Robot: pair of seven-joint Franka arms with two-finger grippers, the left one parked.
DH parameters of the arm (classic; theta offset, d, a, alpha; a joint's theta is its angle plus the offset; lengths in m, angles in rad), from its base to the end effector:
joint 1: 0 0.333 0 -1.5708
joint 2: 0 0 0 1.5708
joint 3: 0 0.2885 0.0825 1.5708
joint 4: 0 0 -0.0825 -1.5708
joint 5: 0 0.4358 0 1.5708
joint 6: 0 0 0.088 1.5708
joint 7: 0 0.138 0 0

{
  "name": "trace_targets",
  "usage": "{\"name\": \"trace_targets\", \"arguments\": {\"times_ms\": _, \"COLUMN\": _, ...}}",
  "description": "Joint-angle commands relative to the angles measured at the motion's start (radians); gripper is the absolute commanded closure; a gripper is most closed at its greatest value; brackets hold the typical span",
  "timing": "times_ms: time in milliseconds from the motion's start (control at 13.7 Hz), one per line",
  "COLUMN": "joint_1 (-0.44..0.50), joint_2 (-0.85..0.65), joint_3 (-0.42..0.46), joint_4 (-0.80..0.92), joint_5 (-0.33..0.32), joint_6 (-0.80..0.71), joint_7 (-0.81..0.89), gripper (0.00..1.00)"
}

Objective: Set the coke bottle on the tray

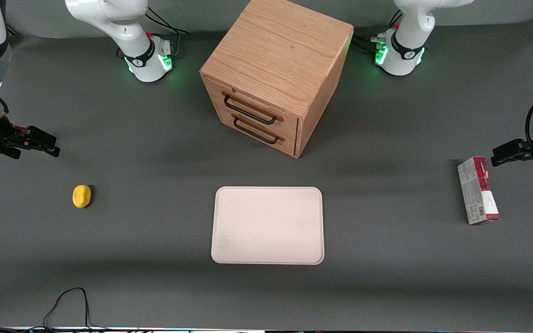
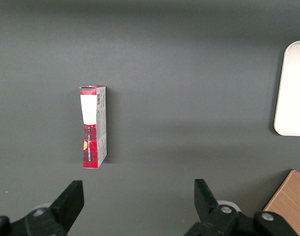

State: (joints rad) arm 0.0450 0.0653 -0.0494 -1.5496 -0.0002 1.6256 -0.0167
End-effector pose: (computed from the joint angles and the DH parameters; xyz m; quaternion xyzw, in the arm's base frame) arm 0.6296 -0.0021 0.5417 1.0000 0.0062 0.0054 0.0018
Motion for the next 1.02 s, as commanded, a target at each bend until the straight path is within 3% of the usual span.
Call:
{"name": "trace_targets", "arguments": {"times_ms": 0, "joint_1": 0.013, "joint_2": 0.013, "joint_3": -0.010, "joint_4": 0.028, "joint_5": -0.006, "joint_6": -0.042, "joint_7": 0.029, "gripper": 0.00}}
{"name": "trace_targets", "arguments": {"times_ms": 219, "joint_1": 0.006, "joint_2": 0.016, "joint_3": -0.014, "joint_4": 0.034, "joint_5": -0.006, "joint_6": -0.044, "joint_7": 0.014, "gripper": 0.00}}
{"name": "trace_targets", "arguments": {"times_ms": 365, "joint_1": -0.023, "joint_2": 0.013, "joint_3": -0.058, "joint_4": 0.031, "joint_5": -0.009, "joint_6": -0.049, "joint_7": -0.099, "gripper": 0.00}}
{"name": "trace_targets", "arguments": {"times_ms": 949, "joint_1": -0.030, "joint_2": 0.014, "joint_3": -0.530, "joint_4": 0.022, "joint_5": -0.017, "joint_6": -0.044, "joint_7": -0.573, "gripper": 0.00}}
